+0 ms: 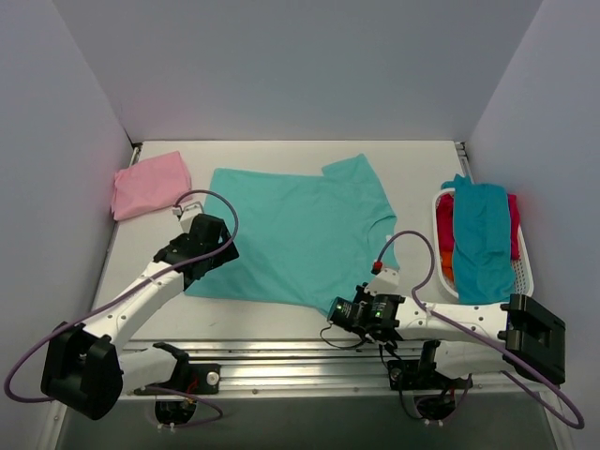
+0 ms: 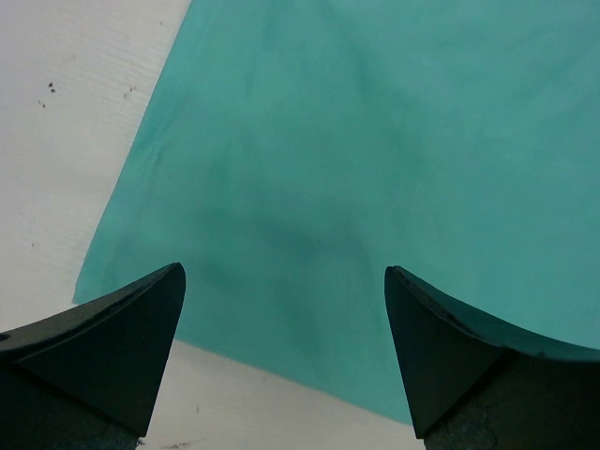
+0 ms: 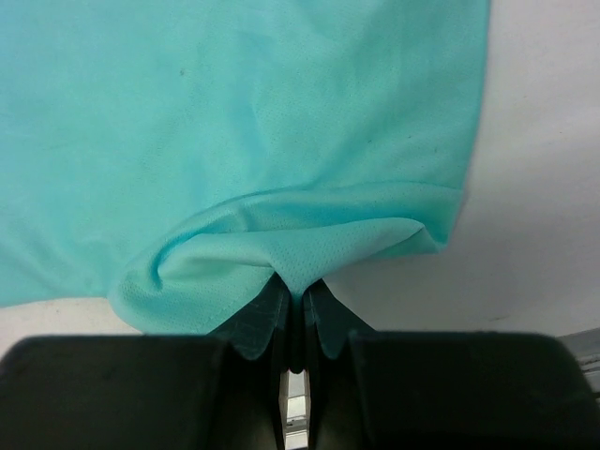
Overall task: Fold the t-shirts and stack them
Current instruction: Flatten the tshirt out, then fold the tshirt
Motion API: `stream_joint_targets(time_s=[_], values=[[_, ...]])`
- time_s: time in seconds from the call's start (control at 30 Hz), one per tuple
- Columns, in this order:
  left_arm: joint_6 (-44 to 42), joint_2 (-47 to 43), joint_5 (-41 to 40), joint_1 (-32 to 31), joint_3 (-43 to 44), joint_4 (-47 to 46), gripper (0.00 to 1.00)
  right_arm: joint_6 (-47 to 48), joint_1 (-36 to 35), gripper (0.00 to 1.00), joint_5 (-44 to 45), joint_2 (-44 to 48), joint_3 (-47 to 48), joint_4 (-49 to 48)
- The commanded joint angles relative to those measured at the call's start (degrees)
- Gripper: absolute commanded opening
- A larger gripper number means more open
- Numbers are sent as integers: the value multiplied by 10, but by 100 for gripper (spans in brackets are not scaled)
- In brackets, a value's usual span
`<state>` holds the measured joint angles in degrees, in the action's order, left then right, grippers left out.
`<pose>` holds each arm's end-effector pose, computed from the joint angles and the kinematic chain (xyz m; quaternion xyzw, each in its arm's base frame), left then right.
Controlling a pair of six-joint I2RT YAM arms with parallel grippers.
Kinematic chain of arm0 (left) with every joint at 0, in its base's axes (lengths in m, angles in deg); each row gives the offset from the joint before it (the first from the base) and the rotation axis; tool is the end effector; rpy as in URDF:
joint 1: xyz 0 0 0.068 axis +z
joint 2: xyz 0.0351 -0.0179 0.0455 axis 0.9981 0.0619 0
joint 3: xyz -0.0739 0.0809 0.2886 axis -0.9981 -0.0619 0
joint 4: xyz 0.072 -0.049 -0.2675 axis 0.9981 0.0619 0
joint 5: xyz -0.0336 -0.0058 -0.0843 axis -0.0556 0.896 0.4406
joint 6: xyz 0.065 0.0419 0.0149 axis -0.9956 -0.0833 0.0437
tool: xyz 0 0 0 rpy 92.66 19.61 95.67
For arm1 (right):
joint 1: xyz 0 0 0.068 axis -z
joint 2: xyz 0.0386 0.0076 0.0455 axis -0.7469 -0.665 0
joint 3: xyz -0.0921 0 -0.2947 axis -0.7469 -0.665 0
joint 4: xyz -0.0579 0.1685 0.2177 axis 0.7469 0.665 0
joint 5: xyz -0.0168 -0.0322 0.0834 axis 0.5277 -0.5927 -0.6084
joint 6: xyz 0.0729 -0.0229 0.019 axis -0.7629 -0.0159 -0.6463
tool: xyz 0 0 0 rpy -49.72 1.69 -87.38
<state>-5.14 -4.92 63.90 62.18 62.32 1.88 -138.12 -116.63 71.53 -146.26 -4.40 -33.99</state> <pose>0.2514 -0.0839 0.2340 -0.1986 0.9035 -0.0159 0.3795 0.1158 0.1835 0.1676 0.2224 0.9024 0.1448 0.3395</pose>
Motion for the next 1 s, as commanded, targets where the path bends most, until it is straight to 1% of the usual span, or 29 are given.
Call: stream_joint_targets(time_s=[0.0, 0.07, 0.1, 0.2, 0.23, 0.27, 0.3, 0.37, 0.4, 0.43, 0.47, 0.5, 0.57, 0.63, 0.67, 0.9, 0.97], values=[[41, -28, -5, -17, -4, 79, 97, 27, 2, 0, 36, -12, 0, 8], [57, -36, -18, -26, -11, 94, 98, 37, 3, 0, 39, -12, -4, 0], [79, -45, -30, -28, -19, 110, 98, 42, 5, 0, 43, -12, -5, -10], [123, -62, -35, -44, -44, 119, 100, 74, 15, 0, 43, -12, -1, -28], [135, -66, -32, -49, -52, 117, 100, 86, 29, 0, 43, -12, 1, -32], [143, -68, -31, -60, -59, 116, 95, 107, 41, 0, 40, -11, 3, -34], [159, -69, -30, -66, -65, 111, 95, 122, 53, 0, 37, -4, 1, -44], [173, -64, -35, -75, -70, 115, 94, 160, 107, 0, 2, 12, -9, -72], [184, -57, -40, -86, -71, 117, 94, 200, 127, 0, -14, 32, -26, -104], [190, -53, -45, -89, -72, 119, 94, 214, 144, 0, -39, 41, -33, -114], [195, -49, -48, -92, -73, 122, 93, 226, 170, 0, -48, 48, -39, -122], [202, -42, -48, -98, -76, 121, 93, 241, 181, 0, -58, 58, -47, -133], [210, -34, -48, -102, -81, 121, 93, 247, 200, 0, -73, 57, -50, -135], [219, -27, -49, -108, -84, 122, 92, 236, 208, 0, -64, 56, -45, -117], [220, -25, -51, -110, -86, 121, 92, 240, 213, 0, -69, 61, -47, -127], [234, -8, -53, -128, -79, 134, 89, 250, 215, 0, -73, 55, -47, -132], [241, -7, -58, -136, -76, 153, 88, 250, 214, 0, -73, 60, -49, -134]])
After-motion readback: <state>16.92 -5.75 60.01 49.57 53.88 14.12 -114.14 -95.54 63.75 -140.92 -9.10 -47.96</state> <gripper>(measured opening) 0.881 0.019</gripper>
